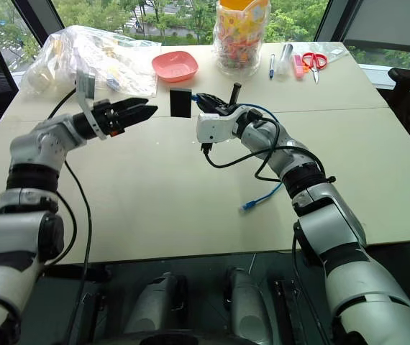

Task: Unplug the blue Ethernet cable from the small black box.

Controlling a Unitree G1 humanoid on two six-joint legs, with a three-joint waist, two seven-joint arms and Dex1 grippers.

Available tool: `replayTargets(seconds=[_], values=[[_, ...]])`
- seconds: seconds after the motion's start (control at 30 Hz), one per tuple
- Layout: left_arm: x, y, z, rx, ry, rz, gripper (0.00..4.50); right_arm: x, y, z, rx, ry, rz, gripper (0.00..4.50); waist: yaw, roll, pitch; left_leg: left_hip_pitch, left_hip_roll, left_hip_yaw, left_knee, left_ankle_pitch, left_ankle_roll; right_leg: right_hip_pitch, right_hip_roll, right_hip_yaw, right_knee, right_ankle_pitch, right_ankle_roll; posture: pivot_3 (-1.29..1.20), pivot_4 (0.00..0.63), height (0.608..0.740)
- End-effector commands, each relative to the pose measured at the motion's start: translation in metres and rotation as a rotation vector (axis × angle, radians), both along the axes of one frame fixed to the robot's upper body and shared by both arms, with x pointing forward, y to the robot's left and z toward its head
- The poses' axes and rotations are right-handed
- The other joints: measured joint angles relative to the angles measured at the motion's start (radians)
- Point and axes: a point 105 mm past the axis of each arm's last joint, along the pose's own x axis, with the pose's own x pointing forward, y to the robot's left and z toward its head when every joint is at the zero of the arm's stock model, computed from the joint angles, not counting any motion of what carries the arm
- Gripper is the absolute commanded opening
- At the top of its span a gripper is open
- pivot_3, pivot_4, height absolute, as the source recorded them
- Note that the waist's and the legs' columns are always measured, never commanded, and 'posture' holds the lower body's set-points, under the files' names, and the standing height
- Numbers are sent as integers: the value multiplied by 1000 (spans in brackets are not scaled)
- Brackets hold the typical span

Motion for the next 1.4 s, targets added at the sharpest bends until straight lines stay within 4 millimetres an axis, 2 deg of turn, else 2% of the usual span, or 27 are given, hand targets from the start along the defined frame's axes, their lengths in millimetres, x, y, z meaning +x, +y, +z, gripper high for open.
replayTargets(seconds=[0.03, 0.17, 0.3, 0.4, 0.63, 0.67, 0.7, 0.8, 0.9, 0.93, 1.0, 1.03, 1.07, 1.13, 1.23, 1.33, 1.4], values=[[-1, -12, 9, 6, -25, -103, 4500, -9, 0, 31, 60, -110, 20, 72, 0, 0, 0, 0, 0, 0, 0, 0, 0, 0, 0, 0, 0, 0, 0, 0, 150, 740], [9, -28, 4, 97, -59, -74, 4500, -12, -1, 32, 66, -111, 18, 72, 4, 0, 0, 1, 0, -1, 1, 0, 0, 1, 0, 0, 1, 0, 0, 0, 150, 740], [15, -36, 8, 66, -59, -44, 4500, -16, 0, 33, 66, -112, 21, 72, 5, 0, 0, 0, 0, -2, 1, 0, 0, 1, 0, 0, 1, 0, -1, 0, 150, 740], [17, -42, 16, 4, -57, -48, 3728, -20, 0, 29, 55, -99, 27, 0, 5, 0, 0, 0, 0, -2, 1, 0, 0, 1, 0, 0, 1, 0, -1, 0, 150, 740], [9, -43, 9, 2, -31, -123, 774, -21, -2, 23, 40, -59, 14, 0, 5, 0, 0, 0, 0, -2, 1, 0, 0, 1, 0, 0, 1, 0, -1, 0, 150, 740], [9, -42, 7, 12, -31, -117, 492, -21, -2, 21, 46, -35, 18, 0, 4, 0, 0, 0, 0, -2, 1, 0, 0, 1, 0, 0, 1, 0, -1, 0, 150, 740], [10, -42, 6, 20, -30, -112, 496, -21, -2, 20, 51, -18, 20, 0, 4, 0, 0, 0, 0, -2, 1, 0, 0, 1, 0, 0, 1, 0, -1, 0, 150, 740], [13, -38, 7, -5, -20, -73, 496, -22, -8, 15, 56, 50, 18, 1351, 4, 0, 0, 0, 0, -2, 1, 0, 0, 1, 0, 0, 1, 0, -1, 0, 150, 740], [14, -34, 6, -39, -9, -58, 496, -21, -29, 0, 75, 115, -67, 2896, 7, -1, 0, 0, 0, -3, 1, 0, 0, 1, 0, 0, 1, 0, -1, 0, 150, 740], [14, -33, 6, -50, -4, -55, 496, -23, -36, -4, 148, 166, -80, 3342, 10, -1, 0, 0, 0, -3, 2, 0, 0, 1, 0, 0, 1, 0, -1, 0, 150, 740], [13, -30, 6, -91, 11, -55, 496, -29, -45, -6, 436, 353, -65, 3342, 11, -1, 0, 0, 0, -3, 2, 0, 0, 2, 0, -1, 1, 0, -1, 0, 150, 740], [12, -29, 8, -123, 19, -68, 496, -34, -47, -8, 634, 487, -23, 3342, 10, -1, 0, 0, 0, -4, 2, 0, 0, 3, 0, -1, 1, 1, -1, 0, 150, 740], [9, -29, 10, -160, 30, -96, 496, -41, -48, -8, 857, 640, 45, 3342, 10, -1, 0, 0, 0, -4, 2, 0, 0, 3, 0, -1, 1, 1, -1, 0, 150, 740], [-2, -35, 10, -215, 54, -203, 496, -67, -32, -7, 1148, 954, 299, 3342, 8, -1, 0, 0, 1, -7, 3, 0, 0, 2, 0, -1, 2, 2, -4, 0, 150, 740], [-12, -44, 11, -249, 66, -293, 496, -92, -19, 5, 1282, 1166, 526, 3342, 7, -1, 0, 2, 3, -8, 3, 0, 0, 3, 0, -1, 4, 3, -5, 0, 150, 740], [-19, -50, 18, -348, 85, -354, 496, -97, -9, 8, 1407, 1250, 615, 3342, 9, -1, 0, 5, 4, -9, 4, 0, 0, 5, 0, -1, 3, 2, -3, 0, 150, 740], [-24, -54, 15, -344, 96, -382, 496, -96, -7, 10, 1459, 1264, 631, 3342, 9, -1, 0, 7, 5, -9, 3, 0, 0, 8, 0, -1, 3, 2, -3, 0, 150, 740]])
